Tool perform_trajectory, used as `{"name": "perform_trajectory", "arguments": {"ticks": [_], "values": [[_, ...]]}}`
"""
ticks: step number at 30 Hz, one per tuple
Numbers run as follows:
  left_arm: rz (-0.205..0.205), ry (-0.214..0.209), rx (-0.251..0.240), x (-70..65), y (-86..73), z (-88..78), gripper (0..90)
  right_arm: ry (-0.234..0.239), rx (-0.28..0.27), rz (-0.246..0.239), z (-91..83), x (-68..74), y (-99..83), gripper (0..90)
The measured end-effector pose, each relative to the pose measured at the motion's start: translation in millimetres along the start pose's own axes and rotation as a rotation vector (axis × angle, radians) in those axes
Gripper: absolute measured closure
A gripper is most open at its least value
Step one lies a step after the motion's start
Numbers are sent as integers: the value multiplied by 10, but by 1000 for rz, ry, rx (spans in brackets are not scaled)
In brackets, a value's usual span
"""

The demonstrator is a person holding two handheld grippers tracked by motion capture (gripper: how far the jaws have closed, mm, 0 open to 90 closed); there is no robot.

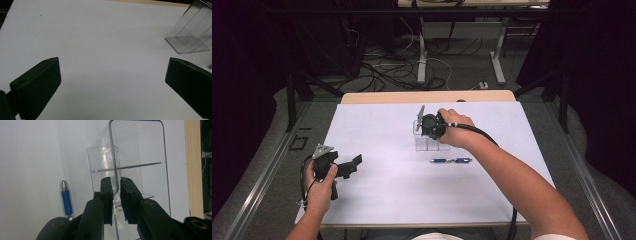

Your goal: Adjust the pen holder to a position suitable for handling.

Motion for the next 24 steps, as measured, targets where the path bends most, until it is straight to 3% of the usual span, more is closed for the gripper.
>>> {"name": "perform_trajectory", "arguments": {"ticks": [10, 11, 12, 19, 24], "values": [[0, 0, 4, -17, -2, 7, 3, -9, -14, 2, -29, -11, -13, 686], [0, 0, 4, -17, -2, 7, 3, -83, -80, 40, -263, -4, -175, 686], [0, 0, 4, -17, -2, 7, 3, -83, -80, 40, -263, -4, -175, 460], [0, 0, 4, -18, -2, 7, 2, -83, -80, 40, -263, -4, -175, 460], [0, -1, 5, -24, -4, 10, 2, -107, -92, 37, -354, 15, -238, 424]]}}
Point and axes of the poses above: each handheld gripper's, and its own axes: z roughly forward along the jaws, y roughly out of its top, x roughly to its left, the point moved 4 cm from there along z, roughly forward along the jaws, and after that the axes turned 3 degrees about -y, right-handed, at the moved point
